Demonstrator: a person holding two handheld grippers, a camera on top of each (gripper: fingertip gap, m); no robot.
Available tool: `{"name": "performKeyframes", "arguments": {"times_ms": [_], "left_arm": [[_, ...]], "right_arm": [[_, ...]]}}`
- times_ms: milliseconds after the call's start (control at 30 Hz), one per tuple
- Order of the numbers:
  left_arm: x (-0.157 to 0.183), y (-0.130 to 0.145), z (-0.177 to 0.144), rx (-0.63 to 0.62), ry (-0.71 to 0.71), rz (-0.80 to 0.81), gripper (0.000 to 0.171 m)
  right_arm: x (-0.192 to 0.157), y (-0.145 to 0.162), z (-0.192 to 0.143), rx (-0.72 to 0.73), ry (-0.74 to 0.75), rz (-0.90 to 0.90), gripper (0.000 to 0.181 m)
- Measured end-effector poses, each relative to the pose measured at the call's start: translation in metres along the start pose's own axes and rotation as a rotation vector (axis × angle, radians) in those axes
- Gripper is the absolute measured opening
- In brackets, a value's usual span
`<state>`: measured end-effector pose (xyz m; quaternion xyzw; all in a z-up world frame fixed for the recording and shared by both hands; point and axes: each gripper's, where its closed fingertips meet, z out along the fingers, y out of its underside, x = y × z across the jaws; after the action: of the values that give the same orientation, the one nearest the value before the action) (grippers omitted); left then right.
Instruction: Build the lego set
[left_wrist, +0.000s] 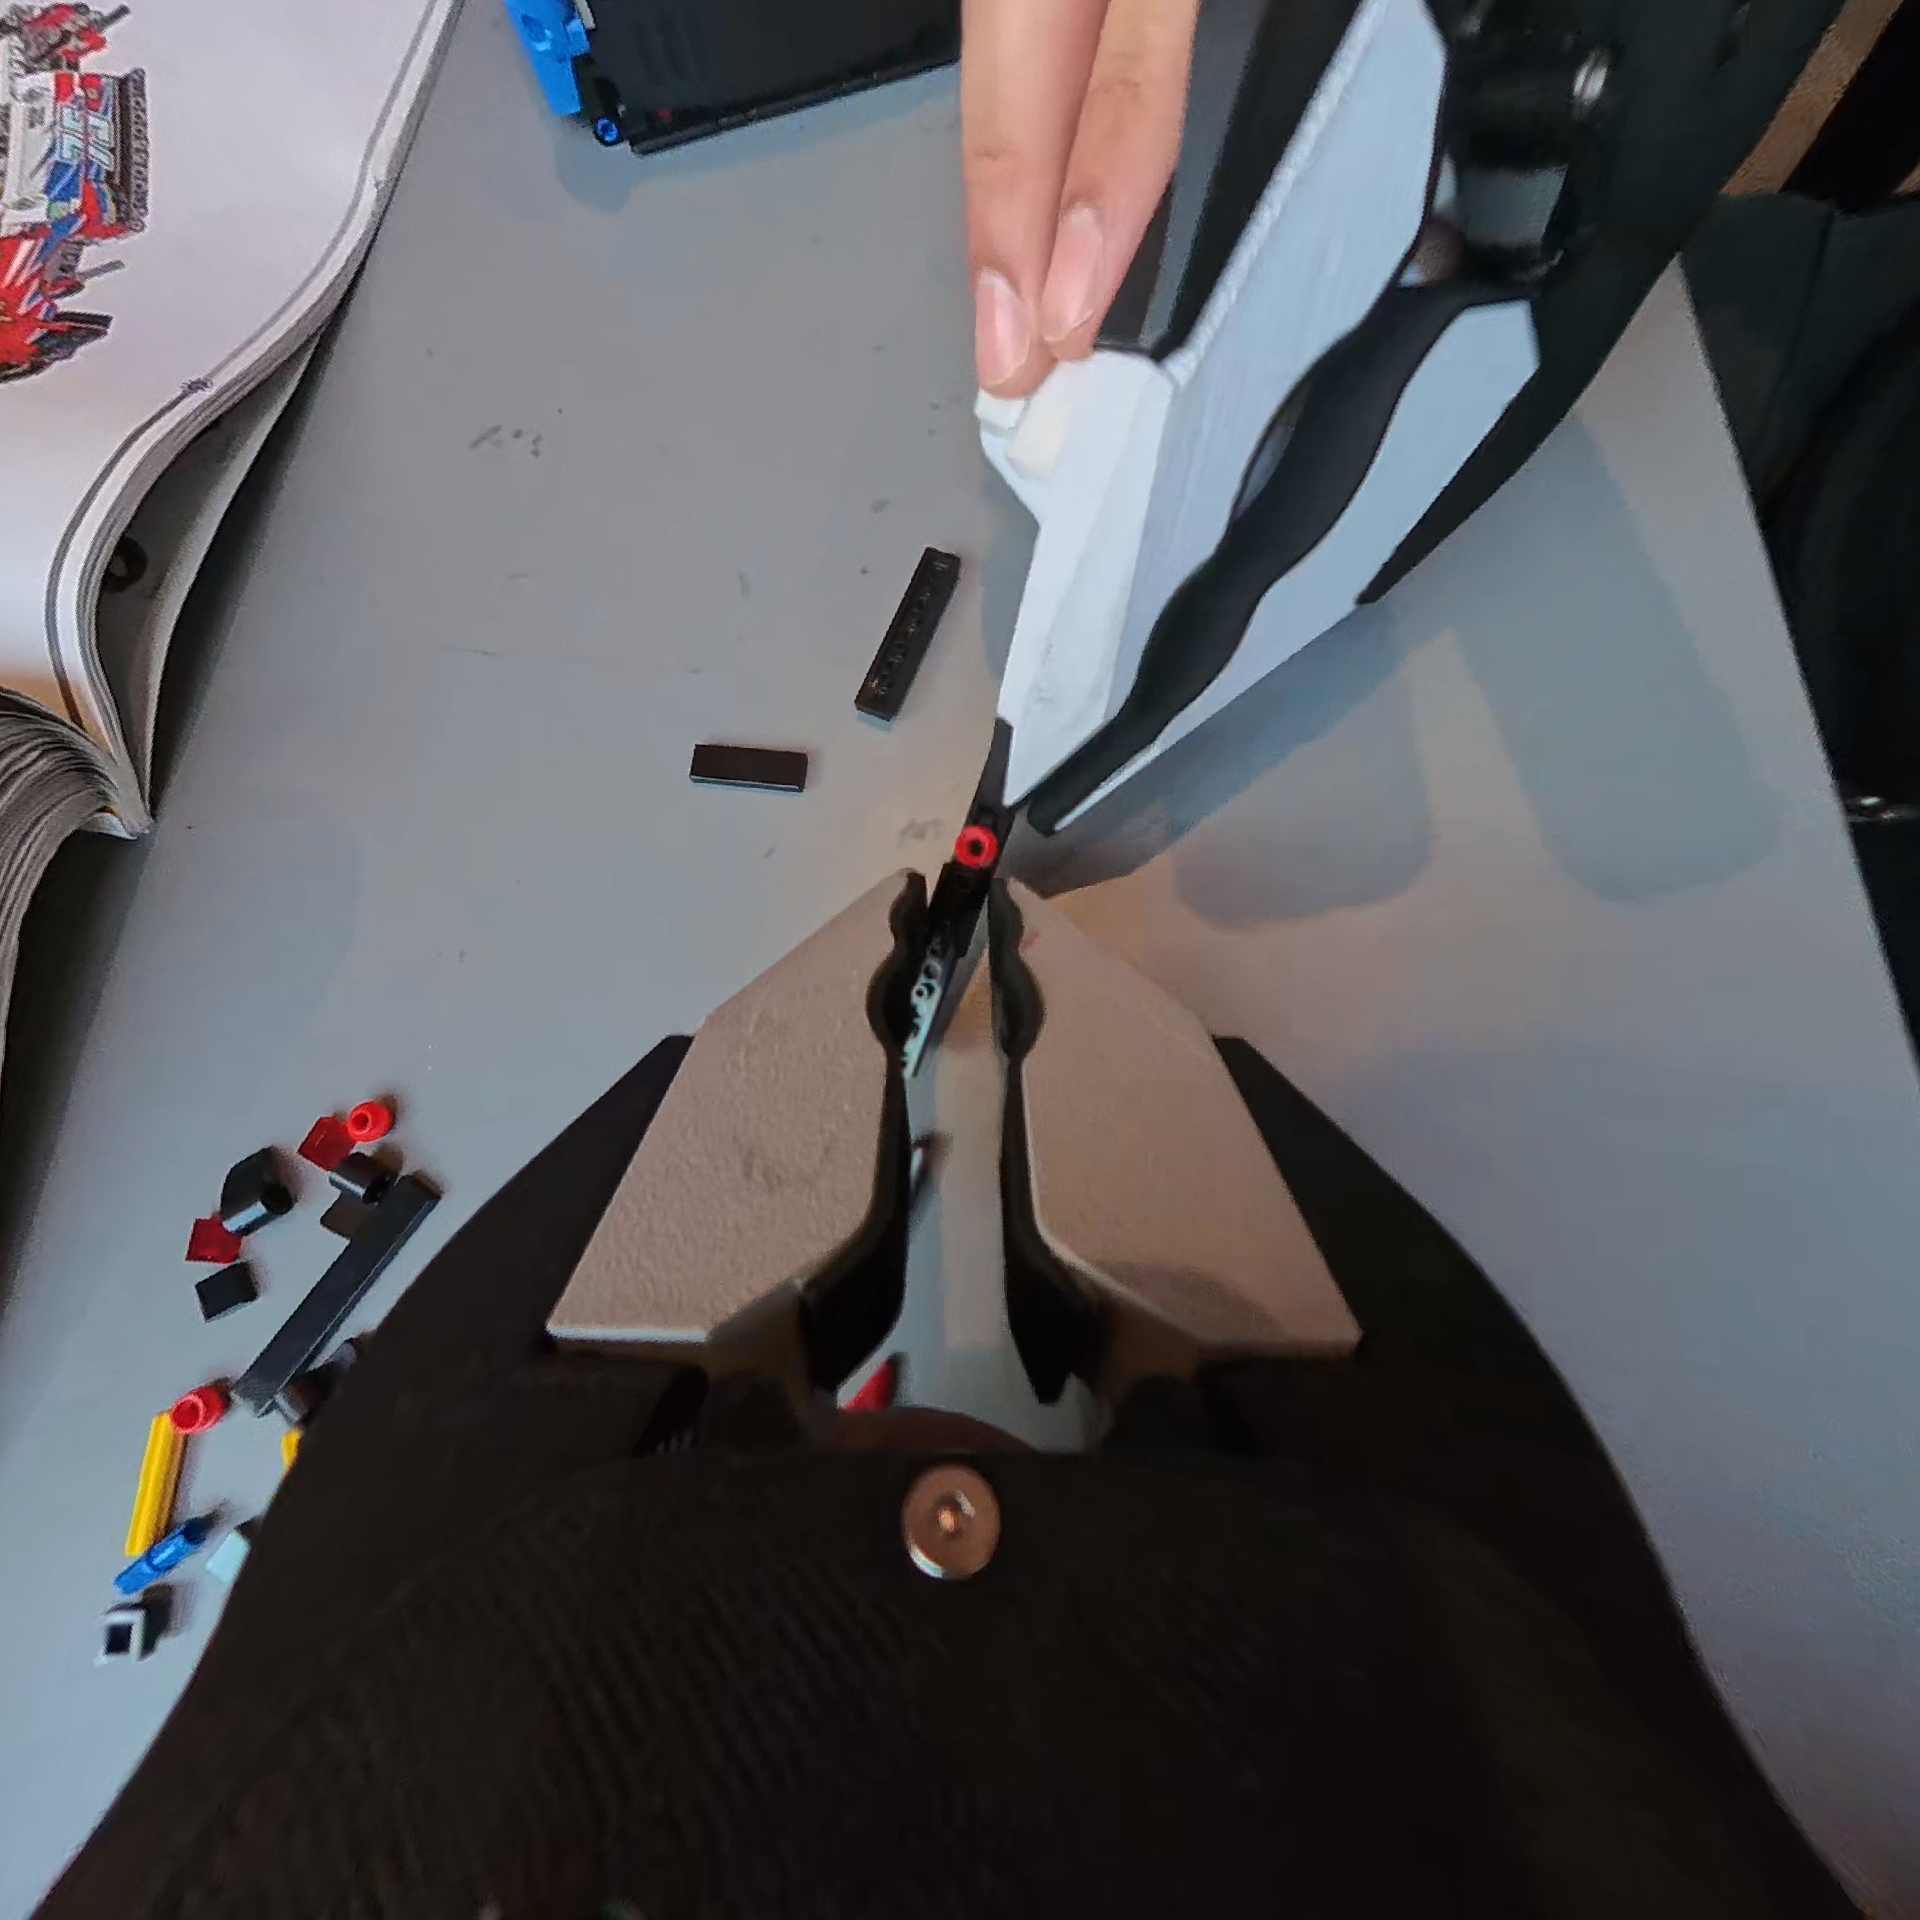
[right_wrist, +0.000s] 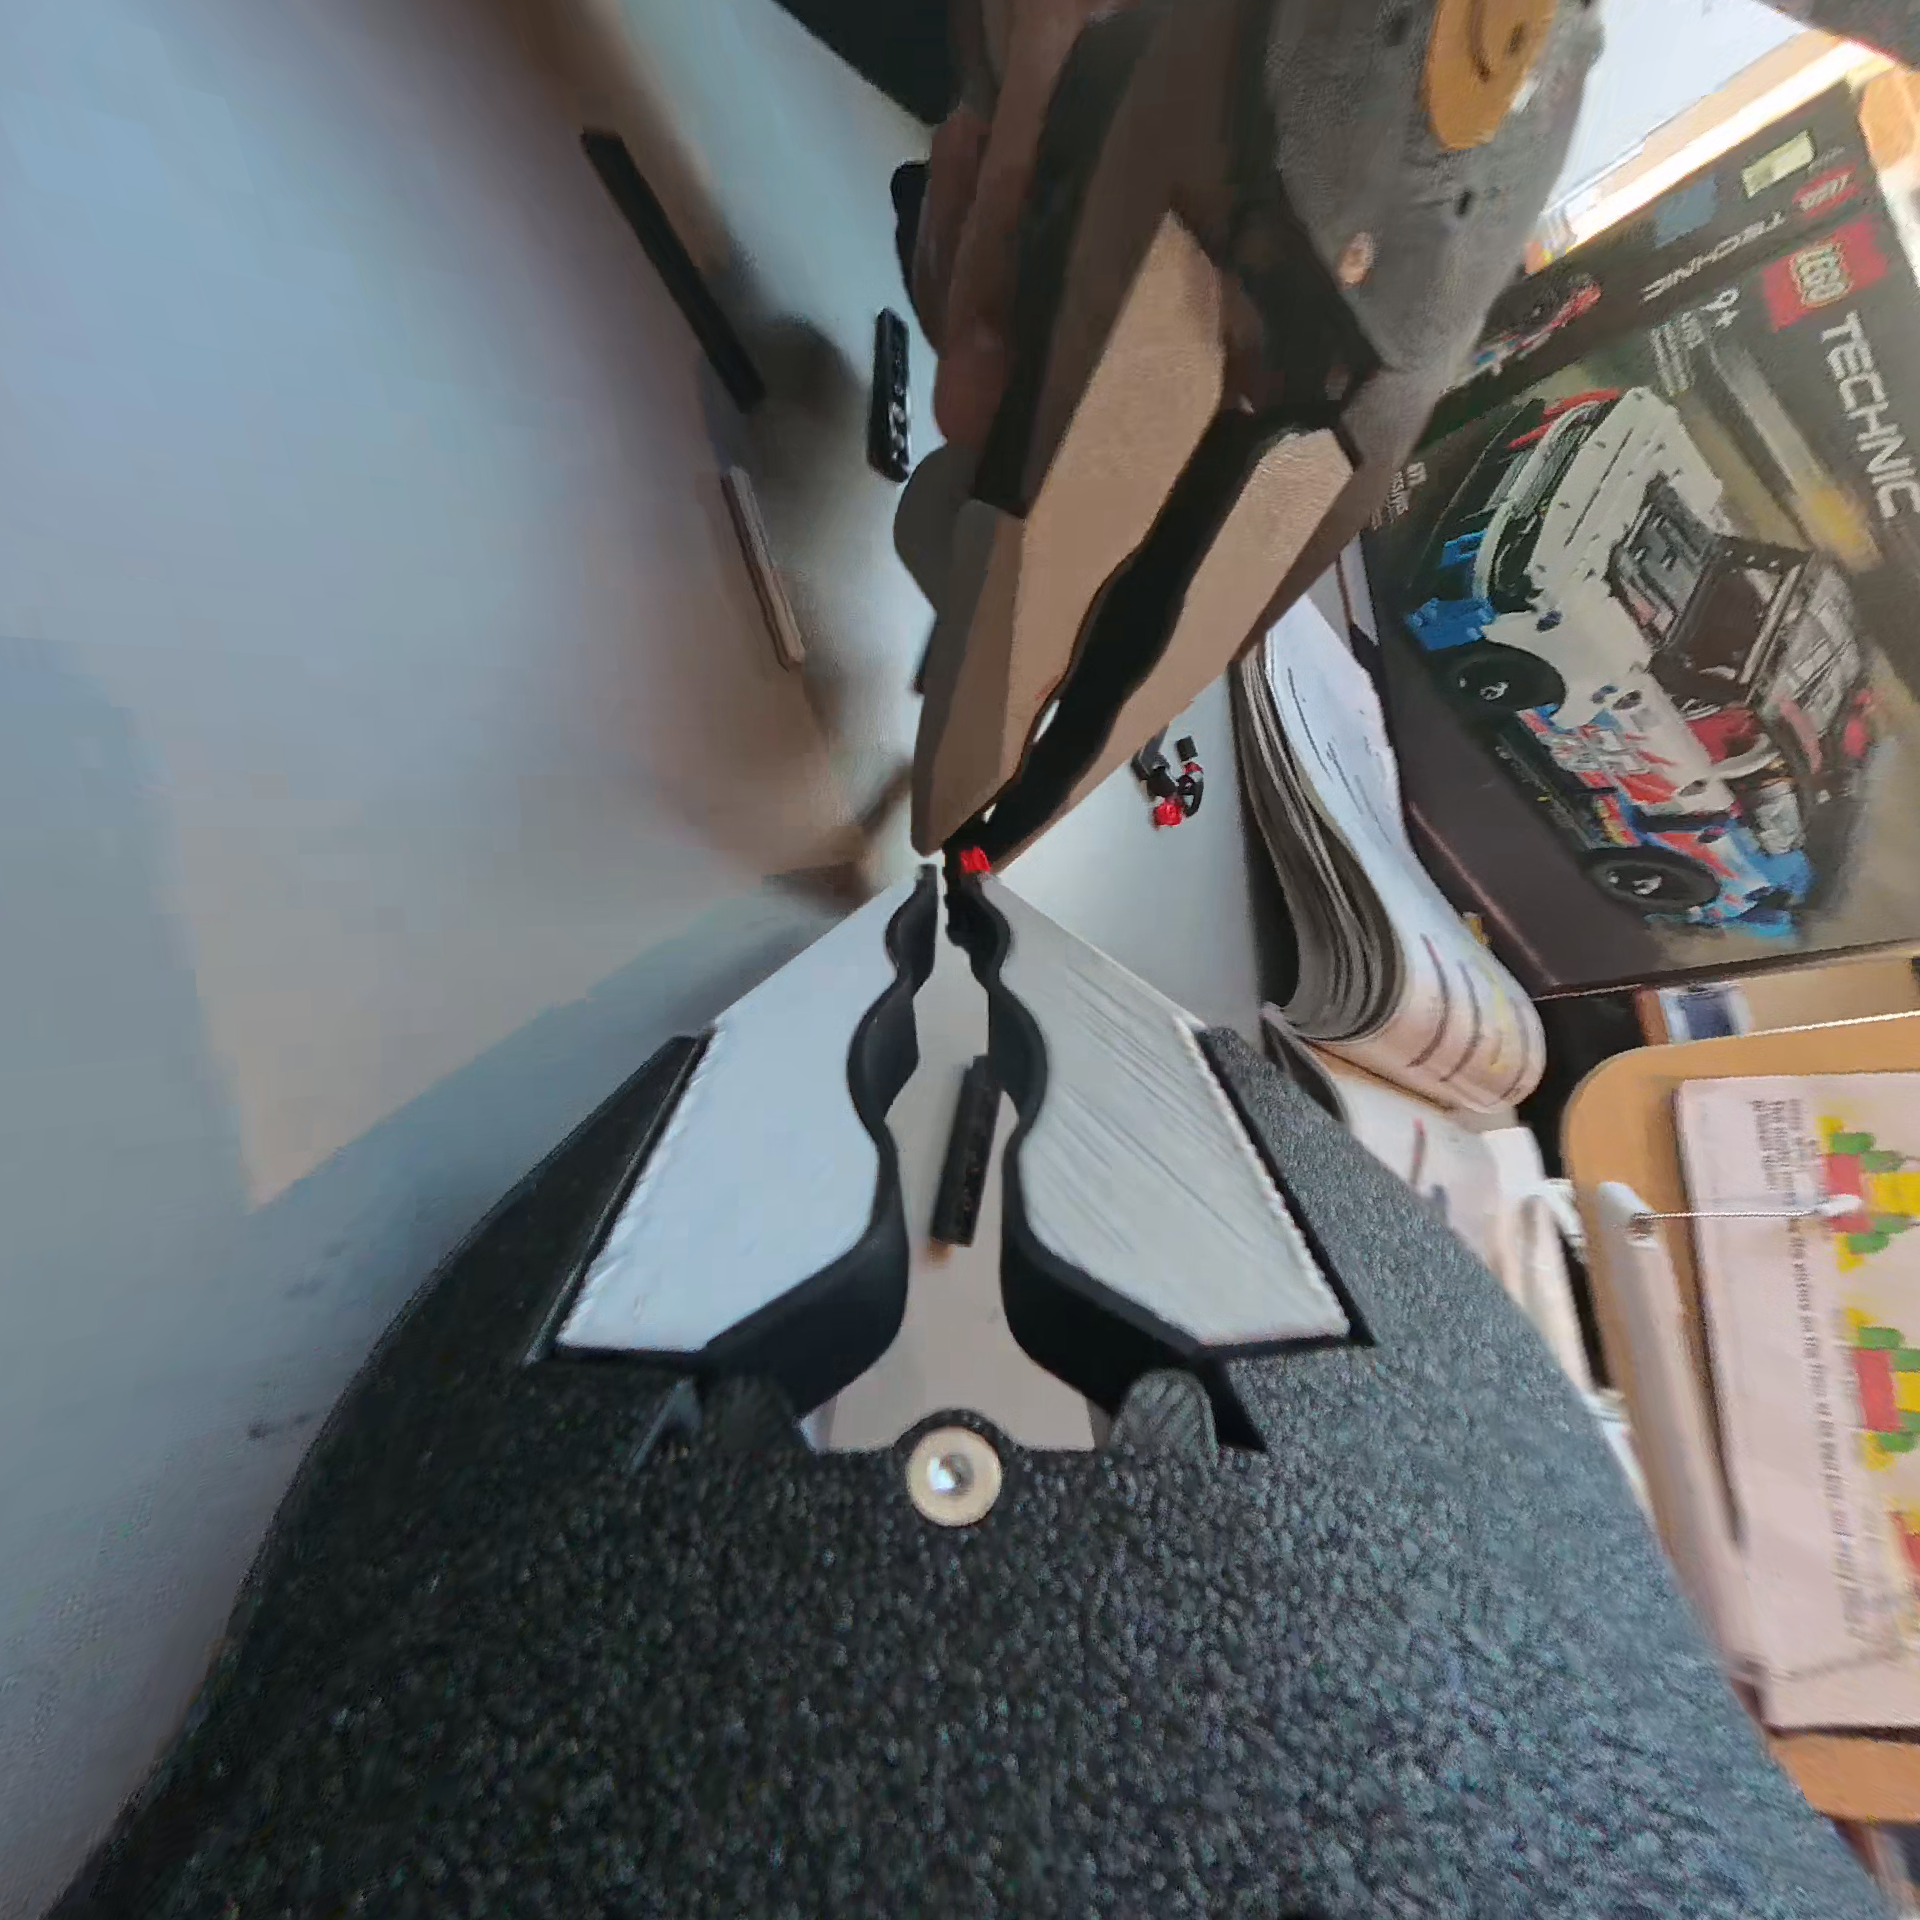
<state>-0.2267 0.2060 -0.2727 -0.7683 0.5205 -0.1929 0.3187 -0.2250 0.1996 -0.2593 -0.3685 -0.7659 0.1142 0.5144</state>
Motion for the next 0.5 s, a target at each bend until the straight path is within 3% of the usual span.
{"name": "performKeyframes", "arguments": {"times_ms": [267,500], "left_arm": [[-0.006,0.007,0.008,-0.068,-0.094,0.089,0.007],[-0.006,0.007,0.007,-0.067,-0.128,0.178,0.007]], "right_arm": [[0.04,-0.002,-0.008,0.177,0.071,0.293,0.0],[0.046,-0.001,-0.012,0.195,0.133,0.275,0.0]]}}
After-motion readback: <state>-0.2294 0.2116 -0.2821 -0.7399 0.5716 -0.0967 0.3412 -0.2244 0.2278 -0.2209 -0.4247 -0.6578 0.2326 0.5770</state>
